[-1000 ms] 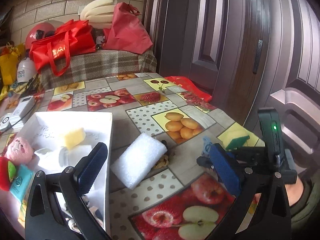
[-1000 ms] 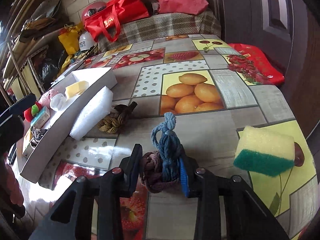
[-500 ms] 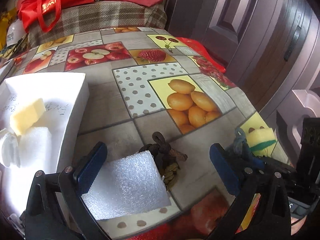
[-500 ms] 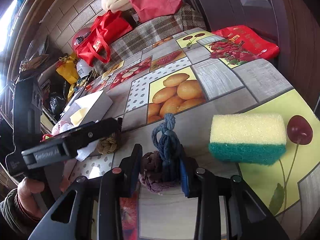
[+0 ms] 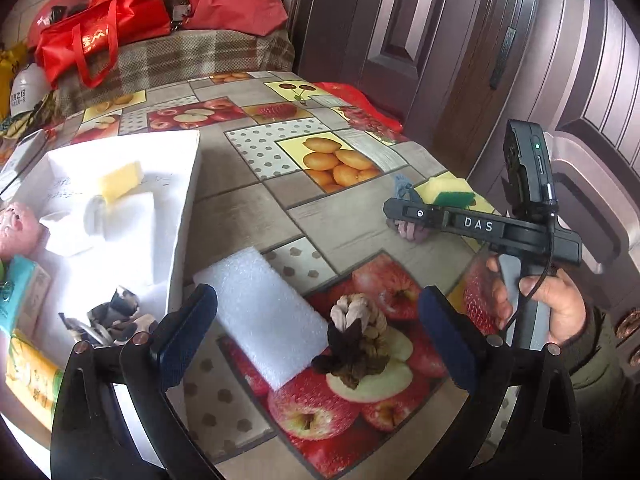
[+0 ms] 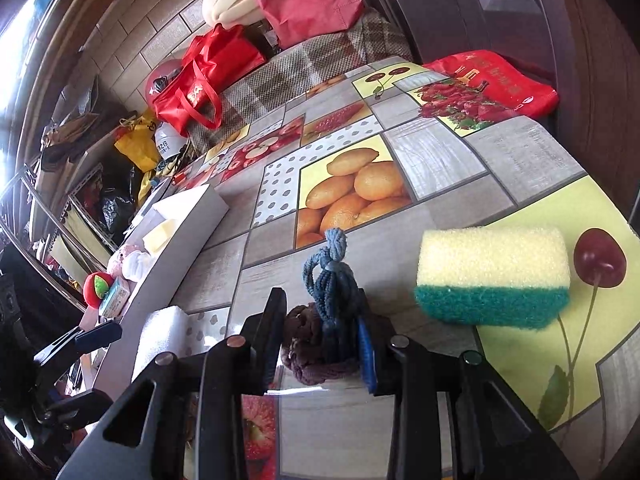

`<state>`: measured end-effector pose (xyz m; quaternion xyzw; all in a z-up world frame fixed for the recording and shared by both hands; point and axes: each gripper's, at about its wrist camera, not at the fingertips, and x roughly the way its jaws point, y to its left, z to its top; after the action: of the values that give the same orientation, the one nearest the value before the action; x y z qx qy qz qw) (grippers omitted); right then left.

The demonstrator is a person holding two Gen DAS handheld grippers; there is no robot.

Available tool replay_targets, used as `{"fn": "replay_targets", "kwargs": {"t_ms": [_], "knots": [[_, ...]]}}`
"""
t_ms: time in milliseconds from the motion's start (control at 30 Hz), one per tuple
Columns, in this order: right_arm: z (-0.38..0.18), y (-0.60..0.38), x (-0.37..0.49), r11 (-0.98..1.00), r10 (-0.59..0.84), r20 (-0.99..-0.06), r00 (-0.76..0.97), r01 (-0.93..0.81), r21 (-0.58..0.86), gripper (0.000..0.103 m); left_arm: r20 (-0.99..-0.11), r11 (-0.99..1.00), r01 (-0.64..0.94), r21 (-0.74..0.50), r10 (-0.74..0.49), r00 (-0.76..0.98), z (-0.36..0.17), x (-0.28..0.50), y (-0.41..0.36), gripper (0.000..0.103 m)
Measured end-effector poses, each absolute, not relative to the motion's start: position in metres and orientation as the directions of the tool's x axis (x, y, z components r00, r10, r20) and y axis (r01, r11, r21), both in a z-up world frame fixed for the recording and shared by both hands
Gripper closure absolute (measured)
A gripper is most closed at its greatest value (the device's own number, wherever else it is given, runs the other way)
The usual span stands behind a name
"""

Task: Organize soft objects
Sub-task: 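Grasp the white foam block with the left tool while the right tool grasps the blue rope toy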

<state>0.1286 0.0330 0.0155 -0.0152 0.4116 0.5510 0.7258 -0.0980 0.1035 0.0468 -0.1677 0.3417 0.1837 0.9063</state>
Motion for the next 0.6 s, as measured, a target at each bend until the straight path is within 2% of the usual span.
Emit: {"fn": "replay_targets", "kwargs": {"t_ms": [100,200,467,567,600], "knots": [[0.014,0.034,0.128,0.389,0.787,-0.615,0.049,-0.814,0.432,0.070,-0.704,0.866,-0.476,-0.156,0.241,0.668,0.038,-0.104,0.100,0.002],[0.013,0.034,0.128,0.387,0.787,-0.615,0.046,-0.813,0.435,0.070,-0.726,0.862,-0.475,-0.177,0.212,0.654,0.028,-0.098,0.102,0.002],[0.013,0.034,0.128,0.387,0.787,-0.615,0.046,-0.813,0.435,0.070,-0.749,0.871,-0.474,-0.128,0.228,0.622,0.020,-0.054,0.100,0.002],[0.012,0.034,0.129,0.389,0.787,-0.615,0.043,-0.809,0.440,0.070,-0.721,0.912,-0.326,-0.248,0.051,0.691,0.021,-0.038,0.090,0.002],[0.012,0.033,0.130,0.389,0.788,-0.614,0.043,-0.807,0.443,0.070,-0.709,0.920,-0.317,-0.233,0.063,0.703,0.025,-0.038,0.085,0.002]]}}
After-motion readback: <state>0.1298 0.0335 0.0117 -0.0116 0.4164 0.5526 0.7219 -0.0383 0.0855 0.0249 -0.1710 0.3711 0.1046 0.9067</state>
